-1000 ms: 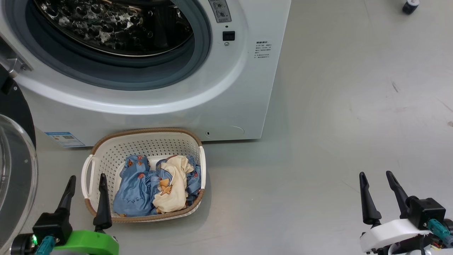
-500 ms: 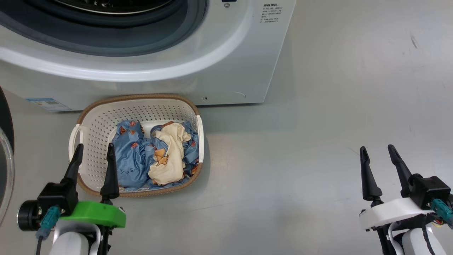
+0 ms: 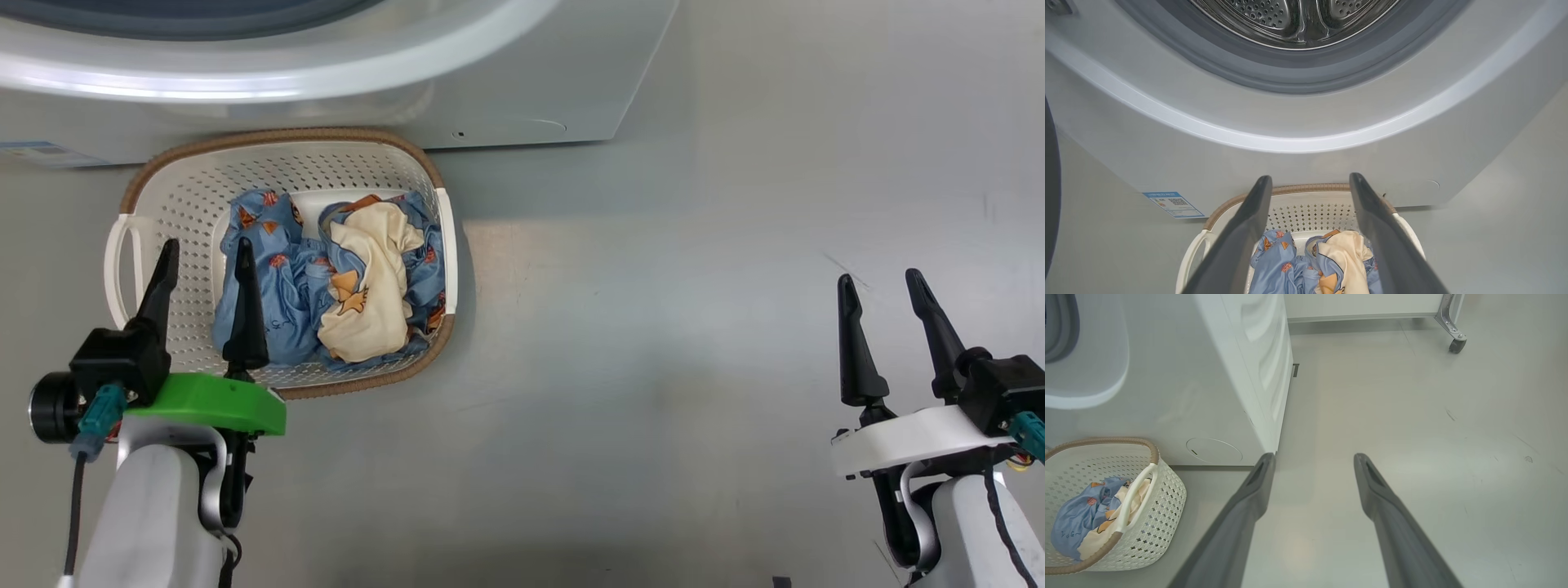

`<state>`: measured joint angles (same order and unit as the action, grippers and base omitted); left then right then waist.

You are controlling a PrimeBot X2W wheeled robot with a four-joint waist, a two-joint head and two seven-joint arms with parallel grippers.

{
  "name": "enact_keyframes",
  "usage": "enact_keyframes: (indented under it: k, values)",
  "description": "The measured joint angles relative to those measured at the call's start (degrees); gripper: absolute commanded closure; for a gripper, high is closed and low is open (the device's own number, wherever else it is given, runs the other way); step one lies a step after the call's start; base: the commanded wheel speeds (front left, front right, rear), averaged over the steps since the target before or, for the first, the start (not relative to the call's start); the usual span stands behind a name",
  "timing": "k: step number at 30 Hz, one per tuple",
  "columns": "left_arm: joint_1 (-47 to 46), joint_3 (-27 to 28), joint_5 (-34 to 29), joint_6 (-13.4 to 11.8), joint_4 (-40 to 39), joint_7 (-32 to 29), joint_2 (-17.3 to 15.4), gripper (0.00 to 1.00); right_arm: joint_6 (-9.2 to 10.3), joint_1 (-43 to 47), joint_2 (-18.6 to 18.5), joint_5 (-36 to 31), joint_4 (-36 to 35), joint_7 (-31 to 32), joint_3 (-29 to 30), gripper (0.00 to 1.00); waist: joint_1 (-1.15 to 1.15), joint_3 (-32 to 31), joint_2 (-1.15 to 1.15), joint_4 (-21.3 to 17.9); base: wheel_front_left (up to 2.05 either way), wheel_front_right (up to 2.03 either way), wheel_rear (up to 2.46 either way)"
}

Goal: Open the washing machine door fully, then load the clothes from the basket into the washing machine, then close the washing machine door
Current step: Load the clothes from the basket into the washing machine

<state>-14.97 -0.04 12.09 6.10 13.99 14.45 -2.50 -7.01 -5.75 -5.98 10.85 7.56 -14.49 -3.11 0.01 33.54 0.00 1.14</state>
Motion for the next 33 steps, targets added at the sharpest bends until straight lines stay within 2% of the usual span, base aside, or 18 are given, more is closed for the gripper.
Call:
enact_keyframes:
  k: [10,26,33]
  values:
    - [-9.2,0.1,0.0,0.4,7.6,-0.4,-2.4,0.0,0.0,-2.8,0.2,-0.2,-0.8,0.0,-0.6,0.0,0.0,7.4,0.0,-0.9,0.0,0.0,0.0]
    - [-17.3,0.9,1.2,0.5,17.9,-2.9,-4.1,0.0,0.0,-4.7,0.4,-0.2,-2.9,0.0,0.5,0.0,0.0,15.8,0.0,-2.2,0.0,0.0,0.0]
    - [-21.6,0.9,0.9,0.5,21.7,-4.6,-6.5,0.0,0.0,-5.6,0.4,-0.2,-3.6,0.0,1.0,0.0,0.0,19.5,0.0,-2.3,0.0,0.0,0.0]
